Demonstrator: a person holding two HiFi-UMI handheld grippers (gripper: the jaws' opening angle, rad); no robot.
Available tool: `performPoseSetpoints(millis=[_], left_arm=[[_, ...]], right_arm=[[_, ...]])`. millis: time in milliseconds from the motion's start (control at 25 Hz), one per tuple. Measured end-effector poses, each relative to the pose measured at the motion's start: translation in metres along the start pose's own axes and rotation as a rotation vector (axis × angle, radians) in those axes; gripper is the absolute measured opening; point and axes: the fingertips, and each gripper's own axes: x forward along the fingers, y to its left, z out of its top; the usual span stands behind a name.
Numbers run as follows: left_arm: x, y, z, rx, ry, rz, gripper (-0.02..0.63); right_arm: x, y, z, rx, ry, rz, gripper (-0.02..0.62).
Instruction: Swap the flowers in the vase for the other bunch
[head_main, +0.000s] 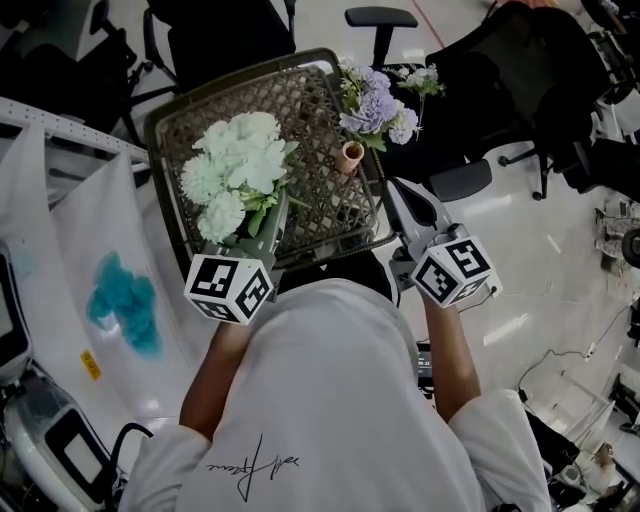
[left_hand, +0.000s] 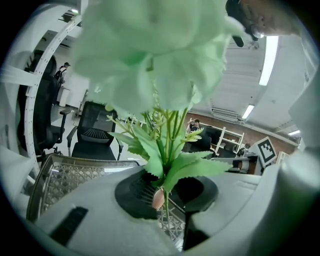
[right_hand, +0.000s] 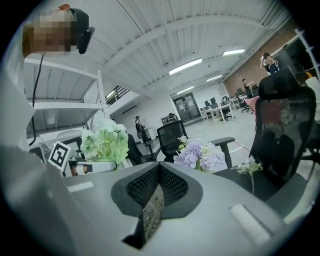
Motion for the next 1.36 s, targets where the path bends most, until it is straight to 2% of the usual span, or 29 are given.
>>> performPoseSetpoints(millis=[520,920,1360], left_arm=[[-0.010,-0.007,0.015,0.021,-0.035,-0.010,0.081],[-0.017,-0.007,0.015,0.034,-0.024,-0.021,0.083],[-0.018,-0.004,0.014,0.009,-0.008,-0.027,0.083]], right_arm=[[-0.016,0.022,0.009,-0.062,0.007,0.065,0.005],[-0.021,0.029,0.010,-0.063,0.001,0.068,0.005],[-0.011,0.037,0.016,-0.076,0.028,0.096,0.005]])
